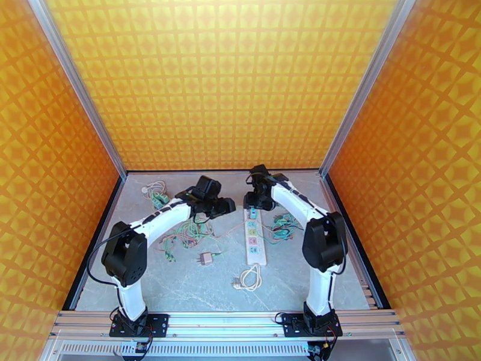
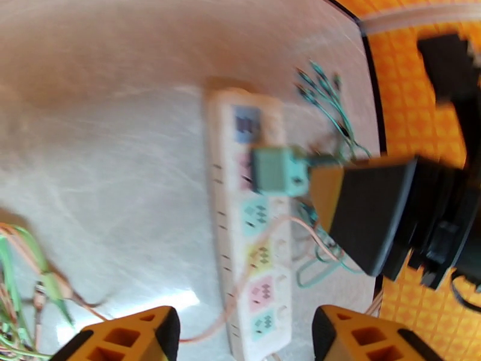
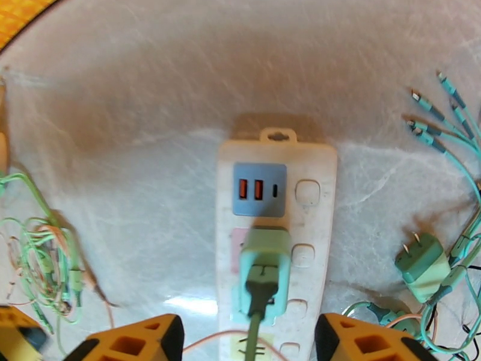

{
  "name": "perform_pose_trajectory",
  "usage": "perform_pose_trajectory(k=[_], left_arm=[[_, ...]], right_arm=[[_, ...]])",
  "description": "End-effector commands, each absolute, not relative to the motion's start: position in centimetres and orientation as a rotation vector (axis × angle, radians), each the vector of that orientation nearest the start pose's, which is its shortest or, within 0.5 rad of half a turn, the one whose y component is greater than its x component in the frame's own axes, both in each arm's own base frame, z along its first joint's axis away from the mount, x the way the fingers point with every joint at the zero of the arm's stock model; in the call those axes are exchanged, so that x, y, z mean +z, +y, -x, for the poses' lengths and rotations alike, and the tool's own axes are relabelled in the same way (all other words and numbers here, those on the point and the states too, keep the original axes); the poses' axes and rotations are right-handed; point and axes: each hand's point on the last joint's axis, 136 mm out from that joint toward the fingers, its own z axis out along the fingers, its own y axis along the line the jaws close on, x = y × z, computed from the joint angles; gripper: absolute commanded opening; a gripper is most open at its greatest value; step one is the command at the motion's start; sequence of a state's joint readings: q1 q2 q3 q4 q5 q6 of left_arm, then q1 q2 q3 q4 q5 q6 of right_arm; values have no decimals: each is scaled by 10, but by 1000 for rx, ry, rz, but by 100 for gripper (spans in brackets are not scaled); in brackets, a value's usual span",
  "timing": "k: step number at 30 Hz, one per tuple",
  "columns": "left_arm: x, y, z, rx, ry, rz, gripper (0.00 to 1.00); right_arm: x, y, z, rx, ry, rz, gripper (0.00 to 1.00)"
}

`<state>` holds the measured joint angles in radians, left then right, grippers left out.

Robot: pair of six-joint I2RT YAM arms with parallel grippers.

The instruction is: Pull the plug off the socket

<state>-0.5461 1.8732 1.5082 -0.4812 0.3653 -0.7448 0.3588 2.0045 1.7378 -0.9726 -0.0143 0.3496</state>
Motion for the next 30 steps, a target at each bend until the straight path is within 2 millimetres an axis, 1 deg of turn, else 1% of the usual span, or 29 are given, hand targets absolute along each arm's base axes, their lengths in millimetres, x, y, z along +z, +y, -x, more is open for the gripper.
perform_pose_trajectory(k=[1, 3, 5, 7, 13, 16, 19, 22, 26, 30], left_arm=[[154, -316, -413, -1009, 2594, 122, 63], [142, -316, -417, -1026, 2617, 148, 62], [143, -320, -427, -1060, 2602, 169, 61], [136, -323, -431, -1083, 2610, 190, 61], [123, -328, -436, -1096, 2636, 217, 60], [119, -329, -437, -1100, 2643, 225, 60], [113, -332, -436, -1119, 2655, 241, 60], [107, -338, -435, -1166, 2662, 259, 60], [99, -349, -434, -1244, 2660, 269, 58], [91, -365, -434, -1322, 2659, 260, 56]], right_arm=[[106, 166, -434, 116, 2853, 65, 58], [99, 166, -433, 99, 2866, 75, 56], [92, 169, -433, 90, 2877, 91, 55], [83, 170, -432, 68, 2891, 102, 54], [67, 169, -435, 27, 2905, 121, 48], [62, 170, -438, 22, 2906, 137, 42], [61, 170, -437, 30, 2909, 142, 28], [70, 172, -436, 52, 2892, 145, 21], [81, 176, -432, 76, 2873, 158, 21], [86, 179, -425, 100, 2866, 165, 21]])
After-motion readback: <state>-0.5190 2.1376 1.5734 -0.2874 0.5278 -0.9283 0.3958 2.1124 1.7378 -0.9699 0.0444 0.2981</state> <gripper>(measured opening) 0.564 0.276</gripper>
